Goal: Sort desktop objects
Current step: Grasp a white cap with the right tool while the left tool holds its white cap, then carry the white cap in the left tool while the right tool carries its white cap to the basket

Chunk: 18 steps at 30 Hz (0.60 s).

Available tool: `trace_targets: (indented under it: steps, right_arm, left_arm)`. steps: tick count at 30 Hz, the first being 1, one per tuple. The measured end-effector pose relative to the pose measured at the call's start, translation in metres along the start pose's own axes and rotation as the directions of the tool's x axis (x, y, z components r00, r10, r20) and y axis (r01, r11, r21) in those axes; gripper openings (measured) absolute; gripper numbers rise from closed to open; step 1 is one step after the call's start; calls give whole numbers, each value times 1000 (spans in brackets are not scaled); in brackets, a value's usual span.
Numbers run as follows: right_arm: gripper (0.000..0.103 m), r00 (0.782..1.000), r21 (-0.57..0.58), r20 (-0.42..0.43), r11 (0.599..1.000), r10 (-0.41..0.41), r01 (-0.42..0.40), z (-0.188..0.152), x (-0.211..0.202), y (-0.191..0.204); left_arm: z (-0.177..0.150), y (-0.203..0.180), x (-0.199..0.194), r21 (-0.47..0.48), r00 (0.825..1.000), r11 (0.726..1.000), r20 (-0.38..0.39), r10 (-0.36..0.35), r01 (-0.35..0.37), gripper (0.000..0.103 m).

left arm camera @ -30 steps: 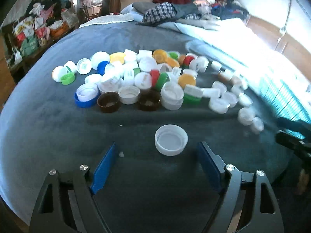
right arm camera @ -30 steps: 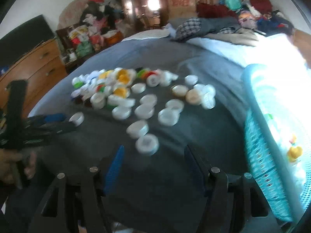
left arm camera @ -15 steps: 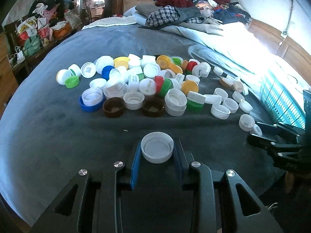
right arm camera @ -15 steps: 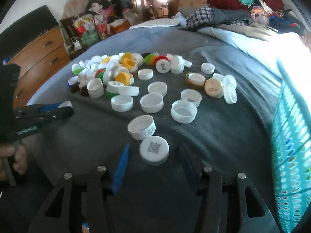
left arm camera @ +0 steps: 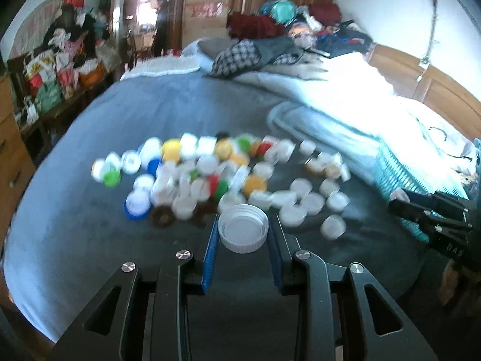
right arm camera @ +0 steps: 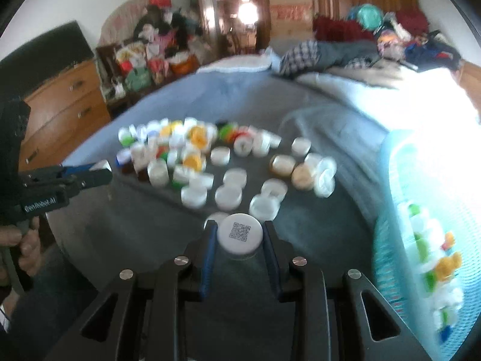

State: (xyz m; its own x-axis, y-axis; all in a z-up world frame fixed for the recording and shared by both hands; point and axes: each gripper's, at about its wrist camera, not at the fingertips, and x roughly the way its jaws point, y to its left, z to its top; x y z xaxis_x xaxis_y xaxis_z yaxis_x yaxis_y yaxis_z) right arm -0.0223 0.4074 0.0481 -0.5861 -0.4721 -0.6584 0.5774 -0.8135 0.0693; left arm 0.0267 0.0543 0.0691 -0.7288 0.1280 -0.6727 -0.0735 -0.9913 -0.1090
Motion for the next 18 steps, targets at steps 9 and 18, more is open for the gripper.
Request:
trace_targets:
  steps: [9,18]
  right_arm:
    - [32,984,84,122,989,-132,123,38,-83,-52]
    - [32,958,205,97,947,-272,248,50,-134,-137]
  left_arm:
    - [59,-81,-14,107,992,990,75,-105,97,26]
    - [112,-200,-5,271,972,939,45,-232,212,26]
